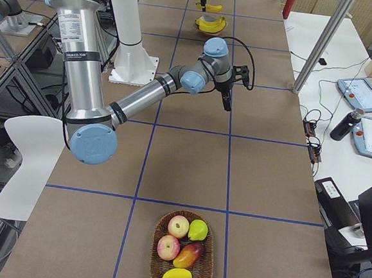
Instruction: Transfer all bananas from basket to plate
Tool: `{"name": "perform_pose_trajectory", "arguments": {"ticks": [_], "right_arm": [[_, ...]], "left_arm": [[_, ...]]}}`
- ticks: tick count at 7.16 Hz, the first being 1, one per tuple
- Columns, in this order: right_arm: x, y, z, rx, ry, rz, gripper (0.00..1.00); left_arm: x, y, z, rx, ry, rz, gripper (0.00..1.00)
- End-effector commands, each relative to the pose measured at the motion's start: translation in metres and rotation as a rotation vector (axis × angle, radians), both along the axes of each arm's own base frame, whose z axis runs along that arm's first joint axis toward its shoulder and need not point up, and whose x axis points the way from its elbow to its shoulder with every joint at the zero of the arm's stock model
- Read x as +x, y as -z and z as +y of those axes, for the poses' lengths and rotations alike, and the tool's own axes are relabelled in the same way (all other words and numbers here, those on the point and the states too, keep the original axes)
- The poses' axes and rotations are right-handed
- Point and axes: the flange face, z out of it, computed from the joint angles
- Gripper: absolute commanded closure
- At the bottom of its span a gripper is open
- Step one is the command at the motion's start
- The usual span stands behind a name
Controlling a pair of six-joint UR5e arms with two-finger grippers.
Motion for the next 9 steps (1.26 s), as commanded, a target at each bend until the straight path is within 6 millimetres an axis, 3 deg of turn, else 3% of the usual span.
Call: {"name": "perform_pose_trajectory", "arguments": {"ticks": [1, 2, 3, 6, 7, 9], "right_arm": [[0.013, -0.007, -0.002, 0.004, 0.010, 0.003, 0.00], [0.015, -0.009, -0.001, 0.000, 0.009, 0.005, 0.00], [0.016, -0.009, -0.002, 0.001, 0.006, 0.004, 0.00], [0.027, -0.031, 0.003, -0.020, 0.011, 0.035, 0.00], [0.041, -0.041, 0.005, -0.008, 0.040, 0.042, 0.00], [0.070, -0.067, 0.008, -0.075, 0.064, -0.004, 0.00]], "left_arm": [[0.003, -0.004, -0.003, 0.017, -0.018, -0.010, 0.34], [0.005, -0.001, -0.006, 0.030, -0.008, -0.013, 0.22], [0.002, 0.001, -0.013, 0.082, 0.022, -0.041, 0.00], [-0.012, -0.003, -0.018, 0.164, -0.024, -0.096, 0.00], [-0.047, -0.002, -0.027, 0.166, -0.051, -0.121, 0.00], [-0.146, -0.024, -0.039, 0.199, -0.112, -0.230, 0.00]]}}
